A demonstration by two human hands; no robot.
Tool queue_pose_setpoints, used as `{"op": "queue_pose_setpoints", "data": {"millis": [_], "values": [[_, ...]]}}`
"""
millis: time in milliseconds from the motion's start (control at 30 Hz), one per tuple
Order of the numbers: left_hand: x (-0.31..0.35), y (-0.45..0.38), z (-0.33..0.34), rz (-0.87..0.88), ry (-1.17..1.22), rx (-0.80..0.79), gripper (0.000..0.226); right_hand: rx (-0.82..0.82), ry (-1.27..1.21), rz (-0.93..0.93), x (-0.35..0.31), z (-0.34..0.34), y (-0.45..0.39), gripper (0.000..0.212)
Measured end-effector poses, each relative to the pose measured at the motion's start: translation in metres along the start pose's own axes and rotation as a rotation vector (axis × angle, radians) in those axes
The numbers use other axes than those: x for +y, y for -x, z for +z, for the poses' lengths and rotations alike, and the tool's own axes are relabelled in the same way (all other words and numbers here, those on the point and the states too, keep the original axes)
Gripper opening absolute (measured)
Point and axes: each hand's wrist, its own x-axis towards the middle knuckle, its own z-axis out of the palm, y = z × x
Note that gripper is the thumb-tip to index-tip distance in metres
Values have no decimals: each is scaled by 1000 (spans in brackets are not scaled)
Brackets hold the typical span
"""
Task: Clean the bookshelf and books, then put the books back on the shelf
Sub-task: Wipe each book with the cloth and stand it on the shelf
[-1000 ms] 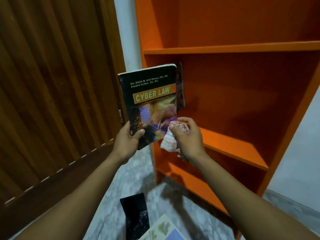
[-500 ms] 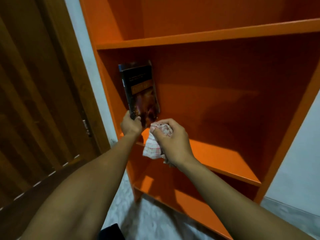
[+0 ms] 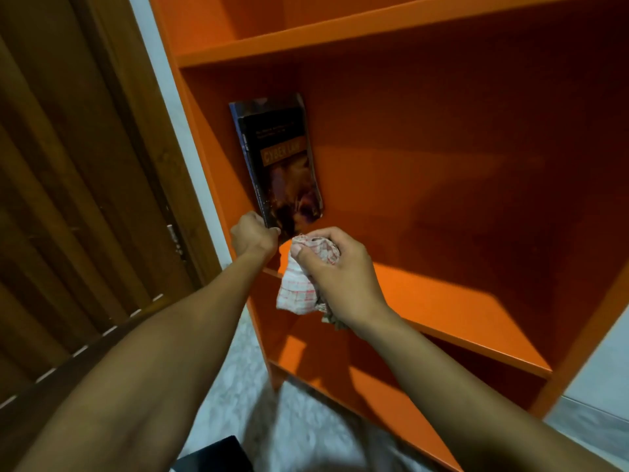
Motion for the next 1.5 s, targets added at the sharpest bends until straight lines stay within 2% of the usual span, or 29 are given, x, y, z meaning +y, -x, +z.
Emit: {"op": "queue_pose_setpoints", "data": {"millis": [300, 600, 733, 833, 967, 1067, 1200, 1300, 1367, 1500], "values": [[8, -12, 17, -116, -26, 22, 42, -15, -4, -24, -1, -6, -2, 10], [-23, 42, -44, 120, 106, -21, 31, -45, 27, -5, -17, 6, 27, 12], [-61, 98, -85, 140, 119, -35, 26, -116, 40, 49, -32, 11, 63, 14], [-105, 146, -100, 65, 126, -131, 24, -133, 88, 109, -37, 13, 93, 16], [-186, 223, -97, -142, 21, -276, 26, -191, 71, 211, -25, 23, 145, 19], [-242, 278, -82, -287, -36, -469, 31, -289, 57, 297, -13, 24, 174, 21], [-315, 335, -55, -388, -310, -702, 61, -371, 130, 308, 1, 26, 192, 18], [-345, 363, -41, -468, -505, -686, 78, -426, 160, 320, 7, 28, 195, 15], [-355, 367, -37, -424, -547, -667, 81, -439, 166, 319, 10, 28, 195, 15], [-368, 354, -32, -345, -600, -734, 82, -463, 156, 338, 14, 26, 192, 17]]}}
